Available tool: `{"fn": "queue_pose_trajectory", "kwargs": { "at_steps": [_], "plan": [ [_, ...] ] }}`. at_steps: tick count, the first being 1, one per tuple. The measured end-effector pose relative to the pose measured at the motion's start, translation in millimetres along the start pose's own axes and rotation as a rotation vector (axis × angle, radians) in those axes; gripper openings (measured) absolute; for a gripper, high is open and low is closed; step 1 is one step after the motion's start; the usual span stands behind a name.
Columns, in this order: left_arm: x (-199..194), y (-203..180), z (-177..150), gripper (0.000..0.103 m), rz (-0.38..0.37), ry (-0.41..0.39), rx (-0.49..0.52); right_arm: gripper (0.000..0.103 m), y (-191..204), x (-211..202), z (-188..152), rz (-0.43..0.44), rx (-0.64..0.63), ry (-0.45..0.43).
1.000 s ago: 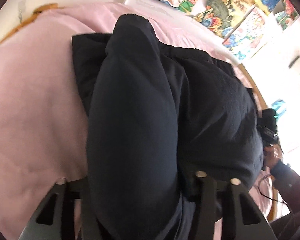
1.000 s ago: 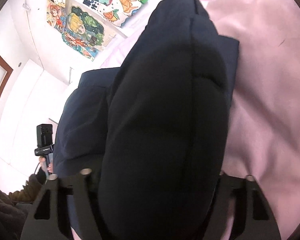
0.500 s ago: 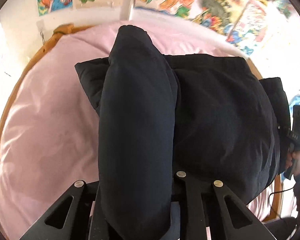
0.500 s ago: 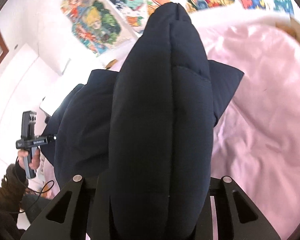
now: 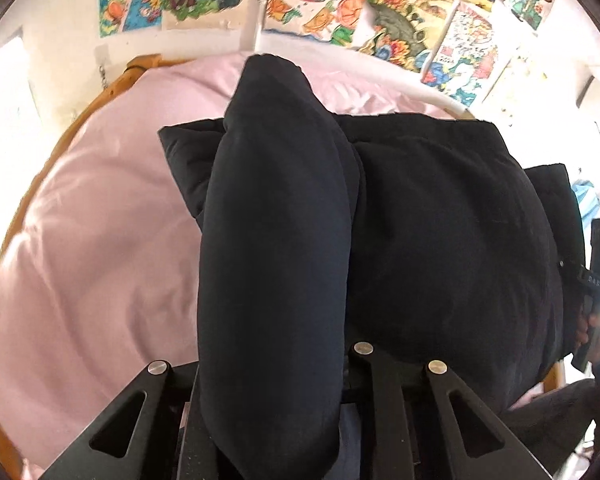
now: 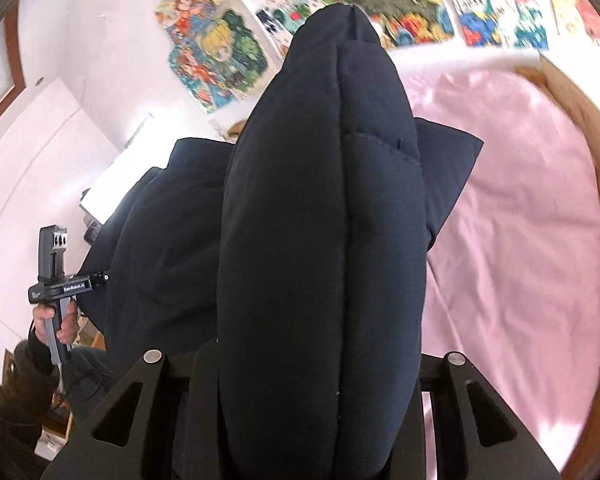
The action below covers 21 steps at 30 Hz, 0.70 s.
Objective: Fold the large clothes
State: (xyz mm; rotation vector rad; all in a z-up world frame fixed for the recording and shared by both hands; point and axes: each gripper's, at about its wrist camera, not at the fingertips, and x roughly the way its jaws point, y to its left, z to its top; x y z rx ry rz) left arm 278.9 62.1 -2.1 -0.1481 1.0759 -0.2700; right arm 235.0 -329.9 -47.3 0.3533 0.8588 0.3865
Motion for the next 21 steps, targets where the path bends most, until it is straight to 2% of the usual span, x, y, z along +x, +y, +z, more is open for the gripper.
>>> {"fn": "queue_pose_trajectory", "kwargs": {
  "at_steps": [1,2,3,5,8,11,14,15,21],
  "plan": [
    [13,2,-4,0.022,0.032,0.032,-0.009,0.029,-7,12,-5,-0.019,0.013,0.014],
    [15,2,-5,0.024,0.033,0.042,-0.001,0.031,-15,25,-12,-0.051,0.035,0.047],
    [15,1,-6,0.027,0.032,0.027,0.029,0.033,-21,33,-16,-0.069,0.045,0.065],
    [18,6,-7,0.04,0.027,0.018,0.032,0.037,-34,45,-23,-0.111,0.075,0.091],
    [26,16,-4,0.053,0.029,0.044,-0.044,0.045,-41,45,-23,-0.122,0.104,0.082],
    [24,21,-4,0.059,0.03,0.045,-0.059,0.05,-40,40,-24,-0.141,0.108,0.087],
    [18,25,-5,0.069,0.047,0.037,-0.091,0.064,-43,39,-31,-0.176,0.125,0.101],
    [12,25,-8,0.071,0.06,0.023,-0.107,0.07,-47,39,-33,-0.192,0.137,0.108],
    [-23,41,-11,0.086,0.119,-0.122,-0.191,0.086,-63,25,-50,-0.329,0.166,0.078]
  ]
}}
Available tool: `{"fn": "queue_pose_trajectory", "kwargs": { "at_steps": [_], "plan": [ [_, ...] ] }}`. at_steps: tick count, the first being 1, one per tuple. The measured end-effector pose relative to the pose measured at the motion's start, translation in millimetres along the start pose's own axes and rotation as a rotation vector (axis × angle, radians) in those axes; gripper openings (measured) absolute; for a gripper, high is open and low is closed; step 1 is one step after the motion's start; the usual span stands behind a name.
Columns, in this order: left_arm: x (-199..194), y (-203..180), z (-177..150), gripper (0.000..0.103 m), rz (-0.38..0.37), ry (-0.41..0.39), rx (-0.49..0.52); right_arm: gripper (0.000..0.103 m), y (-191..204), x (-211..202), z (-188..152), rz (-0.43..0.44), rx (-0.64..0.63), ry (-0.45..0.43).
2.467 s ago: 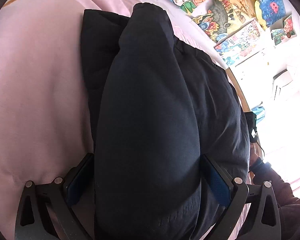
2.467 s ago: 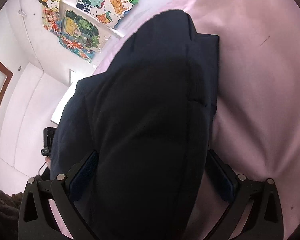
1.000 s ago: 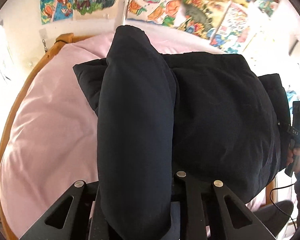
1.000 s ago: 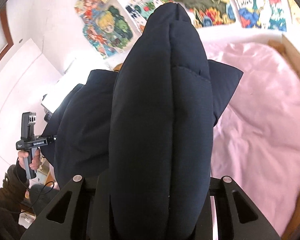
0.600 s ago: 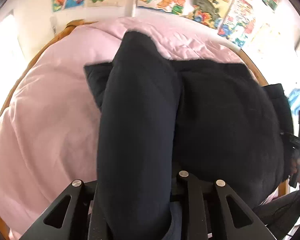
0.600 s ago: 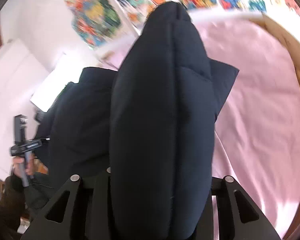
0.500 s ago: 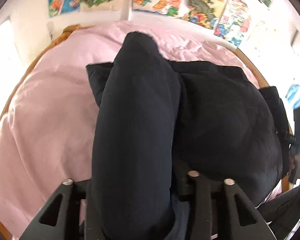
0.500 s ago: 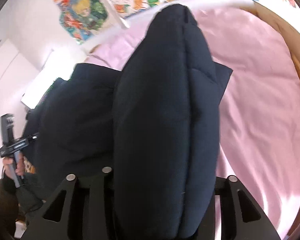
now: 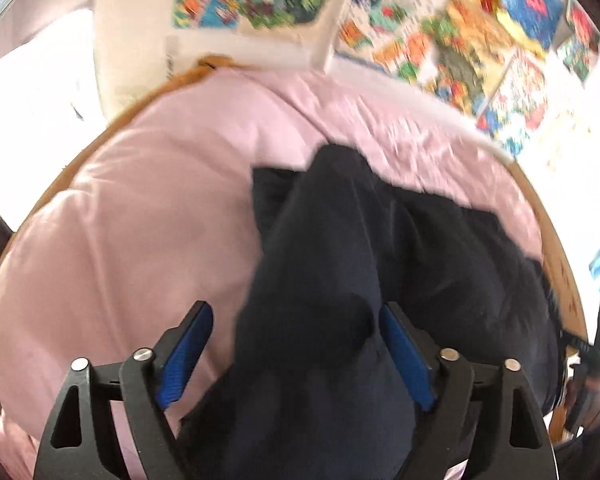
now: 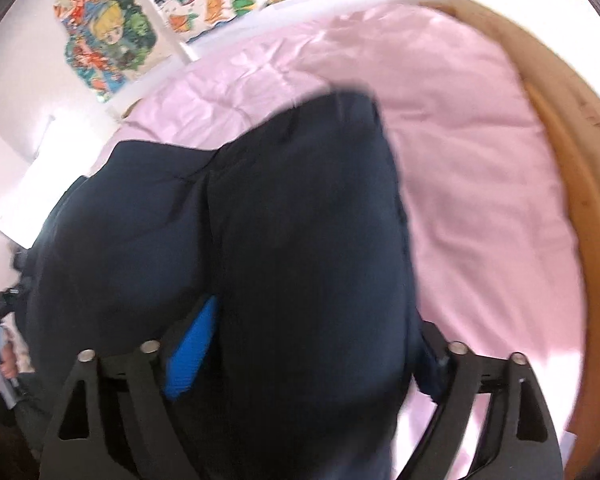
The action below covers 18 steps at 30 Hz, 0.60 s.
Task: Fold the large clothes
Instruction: 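Open both tools and raise them off the folded jacket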
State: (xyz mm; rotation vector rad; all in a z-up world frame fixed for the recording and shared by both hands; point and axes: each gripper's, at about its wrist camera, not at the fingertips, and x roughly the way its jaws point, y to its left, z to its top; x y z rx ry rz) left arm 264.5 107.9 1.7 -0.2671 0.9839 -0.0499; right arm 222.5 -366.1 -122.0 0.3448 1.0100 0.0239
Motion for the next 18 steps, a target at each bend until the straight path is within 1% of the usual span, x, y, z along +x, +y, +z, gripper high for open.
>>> {"fn": "queue_pose_trajectory", "kwargs": {
  "at_steps": [2,4,5,7,10,11,13,14,15,17,18],
  "plan": [
    [-15,5,-3,0.088,0.004,-0.056,-0.04,0.087,-2,-12,-5,-0.038,0.004,-0.028],
    [-29,11,-5,0.091,-0.007,-0.106,-0.061,0.091,0,-28,-10,-0.084,0.022,-0.085],
    [-39,12,-10,0.092,-0.011,-0.148,-0.066,0.093,-1,-37,-15,-0.103,0.025,-0.121],
    [-56,10,-25,0.094,-0.007,-0.214,-0.051,0.094,4,-54,-27,-0.125,0.022,-0.203],
    [-76,-6,-46,0.099,0.029,-0.327,0.011,0.098,19,-80,-54,-0.146,0.0,-0.348],
    [-82,-10,-54,0.101,0.035,-0.354,0.031,0.099,21,-86,-59,-0.146,-0.008,-0.379],
    [-91,-23,-64,0.101,0.023,-0.371,0.064,0.1,34,-101,-80,-0.141,-0.039,-0.462],
    [-99,-25,-70,0.101,0.0,-0.367,0.082,0.101,41,-107,-87,-0.143,-0.052,-0.483],
    [-105,-31,-77,0.101,-0.035,-0.363,0.1,0.101,47,-115,-95,-0.152,-0.063,-0.508],
    [-116,-38,-88,0.103,-0.068,-0.369,0.122,0.101,62,-131,-115,-0.195,-0.072,-0.578],
    [-121,-41,-93,0.103,-0.075,-0.374,0.133,0.101,64,-139,-124,-0.203,-0.077,-0.604]
  ]
}}
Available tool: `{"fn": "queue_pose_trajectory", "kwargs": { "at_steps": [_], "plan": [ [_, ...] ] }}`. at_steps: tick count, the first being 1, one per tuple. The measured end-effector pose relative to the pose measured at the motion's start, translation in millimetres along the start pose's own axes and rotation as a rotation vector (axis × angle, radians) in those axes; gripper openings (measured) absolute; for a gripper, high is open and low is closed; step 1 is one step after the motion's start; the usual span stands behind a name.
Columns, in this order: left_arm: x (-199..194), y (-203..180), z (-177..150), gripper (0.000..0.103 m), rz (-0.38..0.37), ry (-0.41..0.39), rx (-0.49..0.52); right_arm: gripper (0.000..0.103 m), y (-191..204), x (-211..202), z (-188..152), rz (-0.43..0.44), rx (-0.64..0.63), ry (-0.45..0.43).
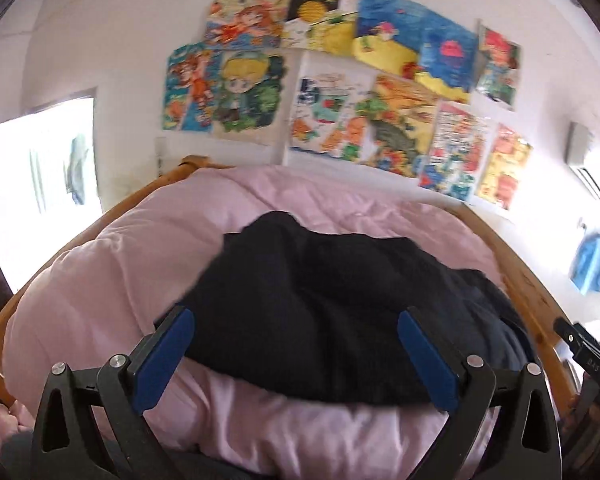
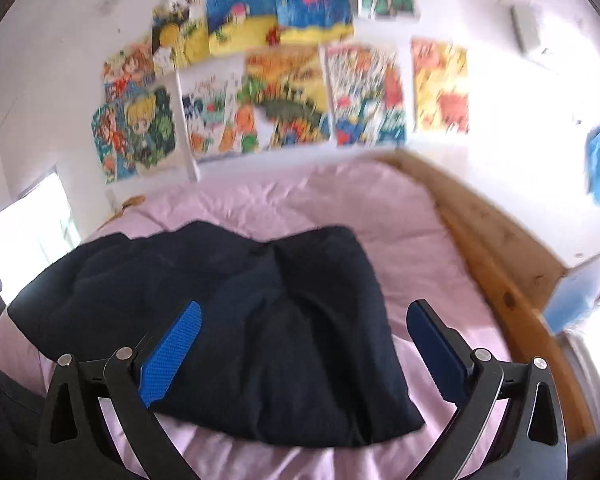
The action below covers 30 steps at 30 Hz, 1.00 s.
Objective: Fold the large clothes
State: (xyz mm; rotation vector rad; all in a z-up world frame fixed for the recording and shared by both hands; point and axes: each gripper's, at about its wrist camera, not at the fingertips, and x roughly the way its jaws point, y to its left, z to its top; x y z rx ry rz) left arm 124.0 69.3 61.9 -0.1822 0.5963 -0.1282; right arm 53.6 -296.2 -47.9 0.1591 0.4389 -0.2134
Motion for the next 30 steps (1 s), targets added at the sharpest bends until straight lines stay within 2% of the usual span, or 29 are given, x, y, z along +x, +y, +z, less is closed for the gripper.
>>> {"fn": "queue_pose_trajectory", "kwargs": {
  "at_steps": [3,7,11,14,16,21,26,30],
  "plan": [
    [-20,-12,-6,0.103,-0.015,-0.011,0.038,0.101,8,-32,1,-0.011,-0.002,-0.09],
    [-38,-26,-16,0.103,0.006,-0.022,0.099,0.102,11,-68,1,-0.007,0.011,-0.15],
    [-52,-39,-28,0.103,0.032,0.007,0.201,0.102,18,-95,-7,0.02,0.019,-0.161],
    [-67,-44,-39,0.103,0.046,0.004,0.241,0.102,24,-107,-18,0.047,0.013,-0.156],
    [-78,-46,-45,0.103,0.051,-0.004,0.257,0.102,35,-117,-26,0.104,-0.023,-0.161],
    [-97,-51,-61,0.103,0.081,-0.025,0.302,0.102,53,-130,-42,0.169,-0.074,-0.169],
    [-110,-46,-78,0.103,0.079,-0.027,0.289,0.102,57,-136,-62,0.215,-0.08,-0.106],
    [-117,-39,-88,0.103,0.077,-0.044,0.26,0.102,63,-145,-74,0.205,-0.13,-0.124]
  ]
}}
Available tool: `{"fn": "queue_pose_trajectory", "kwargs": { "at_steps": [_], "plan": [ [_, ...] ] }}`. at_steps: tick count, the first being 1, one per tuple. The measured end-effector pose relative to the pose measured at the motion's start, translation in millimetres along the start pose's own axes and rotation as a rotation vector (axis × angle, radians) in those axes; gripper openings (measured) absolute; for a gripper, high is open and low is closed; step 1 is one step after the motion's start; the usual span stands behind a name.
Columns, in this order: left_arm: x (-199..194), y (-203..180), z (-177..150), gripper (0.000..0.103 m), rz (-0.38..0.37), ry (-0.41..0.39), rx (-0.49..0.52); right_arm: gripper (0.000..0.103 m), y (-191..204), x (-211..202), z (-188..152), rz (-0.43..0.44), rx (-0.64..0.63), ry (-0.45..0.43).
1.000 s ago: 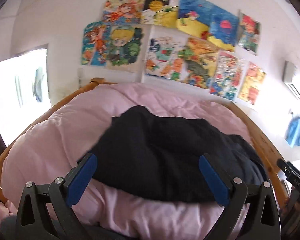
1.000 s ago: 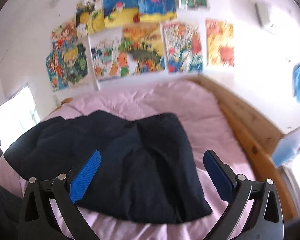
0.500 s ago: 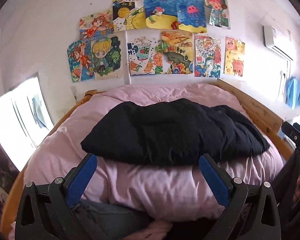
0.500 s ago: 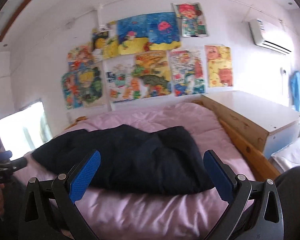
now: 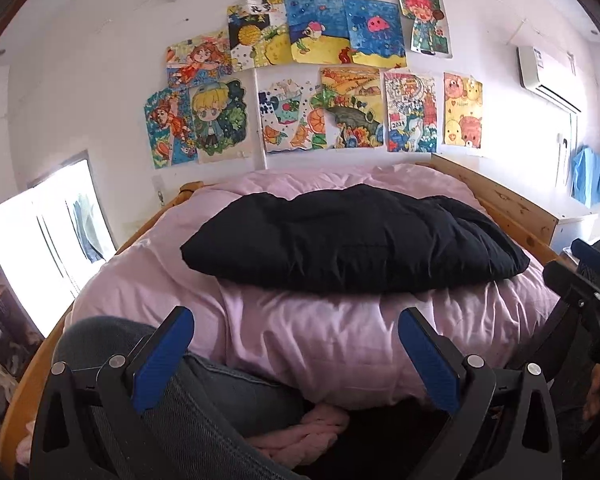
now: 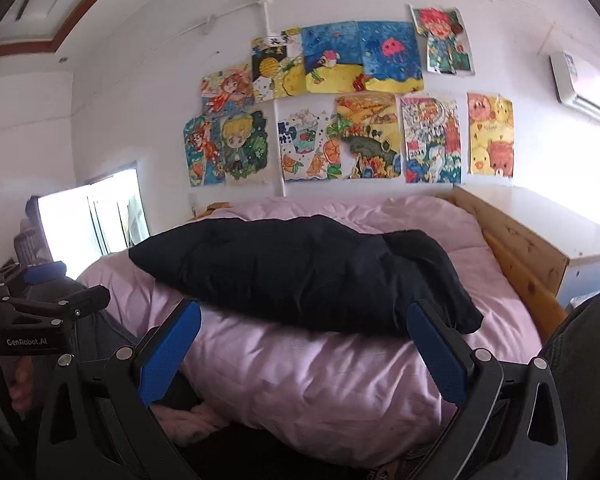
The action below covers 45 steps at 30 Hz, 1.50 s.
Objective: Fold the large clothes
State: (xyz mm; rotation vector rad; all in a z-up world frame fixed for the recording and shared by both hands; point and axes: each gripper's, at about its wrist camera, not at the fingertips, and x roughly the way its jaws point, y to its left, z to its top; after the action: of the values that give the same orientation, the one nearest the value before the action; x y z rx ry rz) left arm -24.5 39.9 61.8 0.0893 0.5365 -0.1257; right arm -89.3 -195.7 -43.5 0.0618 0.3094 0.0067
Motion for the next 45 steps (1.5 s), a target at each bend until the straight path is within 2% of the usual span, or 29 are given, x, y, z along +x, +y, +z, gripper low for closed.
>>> {"fn": "queue_pose_trajectory", "kwargs": {
  "at_steps": [5,9,17,45],
  "plan": [
    [-7,3,-10,0.103,0.027,-0.047,-0.019,0.102,5,-12,-2,-0.002,-0.027,-0.042],
    [-1,4,-14,0.103,0.015,-0.021,-0.033,0.102,7,-4,-4,-0.008,-0.028,-0.005],
    [-1,2,-17,0.103,0.016,-0.032,-0.039,0.102,0,4,-8,-0.008,-0.01,0.029],
    [-2,-2,-18,0.103,0.02,-0.038,-0.043,0.102,-1,6,-11,-0.012,-0.003,0.037]
  ]
}}
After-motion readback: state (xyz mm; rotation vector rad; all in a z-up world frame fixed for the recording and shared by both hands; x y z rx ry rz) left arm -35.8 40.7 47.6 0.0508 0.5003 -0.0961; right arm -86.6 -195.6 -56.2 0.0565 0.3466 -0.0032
